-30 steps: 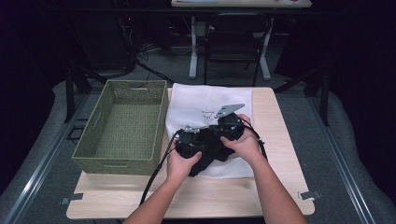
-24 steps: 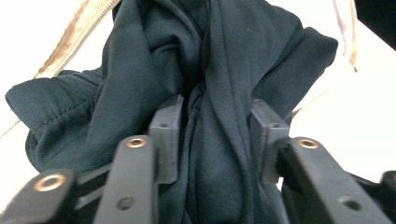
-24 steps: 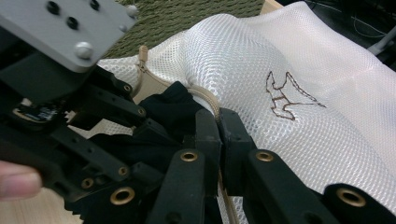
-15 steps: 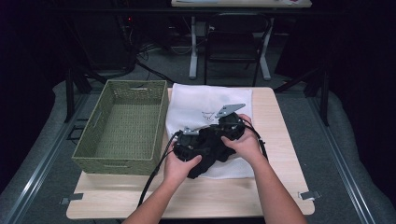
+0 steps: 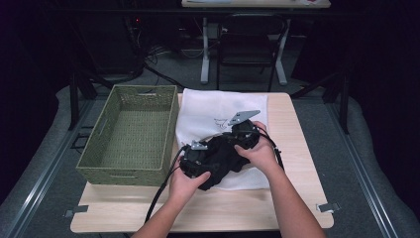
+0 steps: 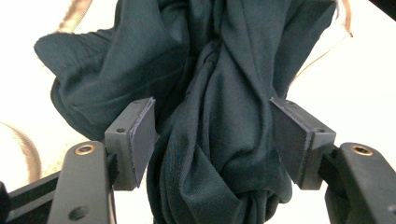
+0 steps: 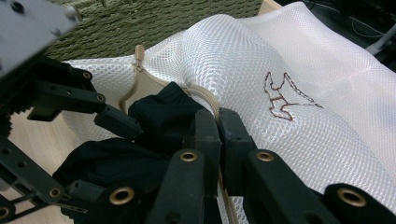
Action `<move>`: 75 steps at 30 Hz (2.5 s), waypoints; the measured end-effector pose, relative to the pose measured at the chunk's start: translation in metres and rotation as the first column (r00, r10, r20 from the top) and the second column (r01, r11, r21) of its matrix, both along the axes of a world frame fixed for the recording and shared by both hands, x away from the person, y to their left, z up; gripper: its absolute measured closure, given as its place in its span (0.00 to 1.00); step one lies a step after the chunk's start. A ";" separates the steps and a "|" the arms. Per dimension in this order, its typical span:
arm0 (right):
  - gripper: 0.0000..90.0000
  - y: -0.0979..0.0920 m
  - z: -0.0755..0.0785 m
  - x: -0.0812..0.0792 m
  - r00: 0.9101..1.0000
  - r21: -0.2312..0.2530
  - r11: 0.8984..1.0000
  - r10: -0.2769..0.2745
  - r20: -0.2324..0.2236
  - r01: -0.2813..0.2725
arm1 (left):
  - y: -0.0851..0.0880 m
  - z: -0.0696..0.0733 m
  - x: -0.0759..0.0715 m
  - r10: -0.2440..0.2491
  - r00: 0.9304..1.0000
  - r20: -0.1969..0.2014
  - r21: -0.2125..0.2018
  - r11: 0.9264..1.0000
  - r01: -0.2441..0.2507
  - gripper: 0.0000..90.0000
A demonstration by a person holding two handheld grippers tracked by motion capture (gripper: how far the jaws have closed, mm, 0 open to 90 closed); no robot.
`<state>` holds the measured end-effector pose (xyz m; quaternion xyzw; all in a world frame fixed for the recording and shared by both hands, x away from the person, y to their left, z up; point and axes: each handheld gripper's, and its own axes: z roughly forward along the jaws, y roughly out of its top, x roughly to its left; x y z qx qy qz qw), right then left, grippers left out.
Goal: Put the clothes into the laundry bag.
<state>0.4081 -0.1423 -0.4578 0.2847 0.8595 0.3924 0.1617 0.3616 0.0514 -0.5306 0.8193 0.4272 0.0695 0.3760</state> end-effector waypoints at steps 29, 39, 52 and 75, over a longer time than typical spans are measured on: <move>0.97 0.001 0.000 -0.002 1.000 0.003 1.000 0.009 -0.004 -0.009 | -0.007 -0.006 0.004 -0.027 0.999 -0.021 -0.040 0.999 0.026 0.75; 0.97 0.002 0.000 -0.002 1.000 0.001 1.000 0.011 -0.004 -0.011 | -0.013 0.000 0.015 -0.021 1.000 -0.010 -0.015 1.000 0.021 0.76; 0.97 0.002 0.000 -0.002 1.000 0.000 1.000 0.011 -0.002 -0.011 | -0.018 0.001 0.031 0.028 1.000 -0.012 -0.055 0.998 -0.029 0.75; 0.97 0.000 -0.001 -0.001 1.000 0.006 1.000 0.001 -0.005 -0.001 | -0.009 0.014 0.012 -0.001 1.000 0.012 -0.059 0.998 0.001 0.48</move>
